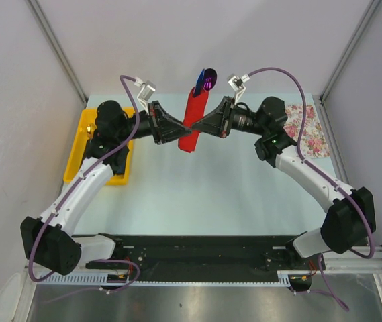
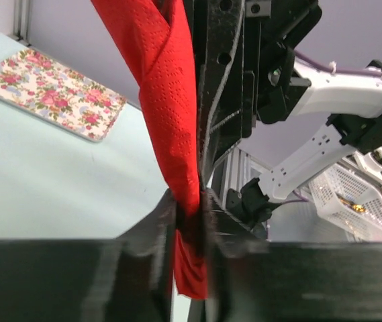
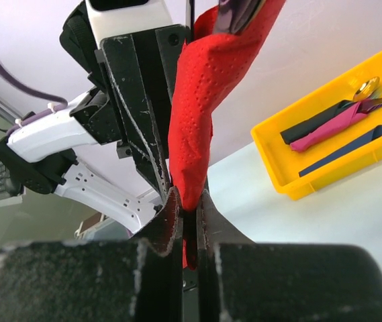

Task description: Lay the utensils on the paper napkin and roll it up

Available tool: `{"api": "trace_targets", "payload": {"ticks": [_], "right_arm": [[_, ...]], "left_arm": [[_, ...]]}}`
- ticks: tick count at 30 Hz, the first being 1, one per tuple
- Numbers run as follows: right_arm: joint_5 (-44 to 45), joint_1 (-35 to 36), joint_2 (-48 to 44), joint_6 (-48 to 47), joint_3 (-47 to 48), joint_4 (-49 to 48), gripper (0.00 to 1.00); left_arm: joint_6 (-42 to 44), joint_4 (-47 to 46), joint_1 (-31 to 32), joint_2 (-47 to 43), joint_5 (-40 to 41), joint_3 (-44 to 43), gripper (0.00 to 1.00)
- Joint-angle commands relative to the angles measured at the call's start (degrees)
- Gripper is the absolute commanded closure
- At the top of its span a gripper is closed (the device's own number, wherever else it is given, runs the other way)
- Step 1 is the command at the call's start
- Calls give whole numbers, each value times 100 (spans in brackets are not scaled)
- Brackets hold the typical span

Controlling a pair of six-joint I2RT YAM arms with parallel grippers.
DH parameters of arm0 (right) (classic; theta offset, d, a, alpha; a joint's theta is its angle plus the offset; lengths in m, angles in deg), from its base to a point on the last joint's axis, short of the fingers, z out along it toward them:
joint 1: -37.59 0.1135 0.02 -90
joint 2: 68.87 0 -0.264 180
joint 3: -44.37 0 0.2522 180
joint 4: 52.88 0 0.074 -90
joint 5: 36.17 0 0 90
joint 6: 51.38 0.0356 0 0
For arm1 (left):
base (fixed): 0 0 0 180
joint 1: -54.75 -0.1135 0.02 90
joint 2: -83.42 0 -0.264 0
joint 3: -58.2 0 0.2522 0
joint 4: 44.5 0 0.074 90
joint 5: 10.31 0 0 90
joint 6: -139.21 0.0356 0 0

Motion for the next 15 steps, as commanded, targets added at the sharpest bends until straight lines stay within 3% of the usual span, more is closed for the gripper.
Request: {"api": "trace_targets", "payload": {"ticks": [1,3,7,13,14,15], "right_arm": [[53,87,29,35,328,-456,100],[53,87,73,35,363,-465,100],[9,87,179,61,469,-438,97],[36,96,319,-26,592,-289,40],[44,96,328,-70,609,-176,24],[53,87,363,-123,636,-114,16]], "left_arm": [[110,11,32,-42,9,41,90],[128,55,23,-69,26,85,100],[58,38,-152,-218,149,252,100],[-4,143,-758,-403,141,463,100],[57,222,-846,-420,123,463,100],[127,449,-1047,-438,97,463,100]]}}
